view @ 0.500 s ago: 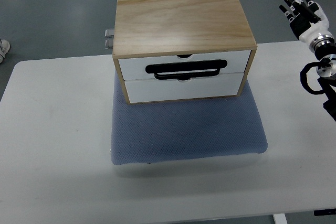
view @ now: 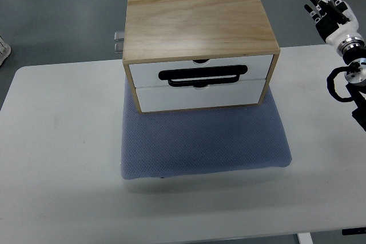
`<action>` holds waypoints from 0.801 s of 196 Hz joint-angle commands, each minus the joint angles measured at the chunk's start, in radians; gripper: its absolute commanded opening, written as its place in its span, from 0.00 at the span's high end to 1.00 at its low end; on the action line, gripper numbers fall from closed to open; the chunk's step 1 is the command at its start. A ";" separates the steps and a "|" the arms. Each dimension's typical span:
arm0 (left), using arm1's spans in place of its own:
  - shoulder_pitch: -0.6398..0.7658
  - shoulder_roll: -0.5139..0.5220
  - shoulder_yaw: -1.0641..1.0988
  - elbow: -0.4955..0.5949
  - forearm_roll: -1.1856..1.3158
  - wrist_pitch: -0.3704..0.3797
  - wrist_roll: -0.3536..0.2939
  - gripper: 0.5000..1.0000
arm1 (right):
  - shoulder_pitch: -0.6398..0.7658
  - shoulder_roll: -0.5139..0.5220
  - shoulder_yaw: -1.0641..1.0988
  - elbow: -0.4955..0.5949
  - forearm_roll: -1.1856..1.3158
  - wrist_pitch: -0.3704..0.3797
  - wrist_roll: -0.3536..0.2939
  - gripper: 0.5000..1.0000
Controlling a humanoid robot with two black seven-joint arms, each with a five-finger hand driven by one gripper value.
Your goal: Open wood drawer with right hand
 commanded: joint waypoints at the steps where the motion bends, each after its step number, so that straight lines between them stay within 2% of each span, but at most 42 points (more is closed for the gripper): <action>1: 0.000 0.000 -0.001 -0.007 0.000 0.000 0.000 0.00 | 0.002 -0.001 0.000 0.000 0.000 0.000 0.000 0.11; 157: 0.000 0.000 -0.001 -0.005 0.000 -0.002 0.000 0.00 | 0.015 -0.011 -0.004 0.000 0.000 -0.009 -0.002 0.11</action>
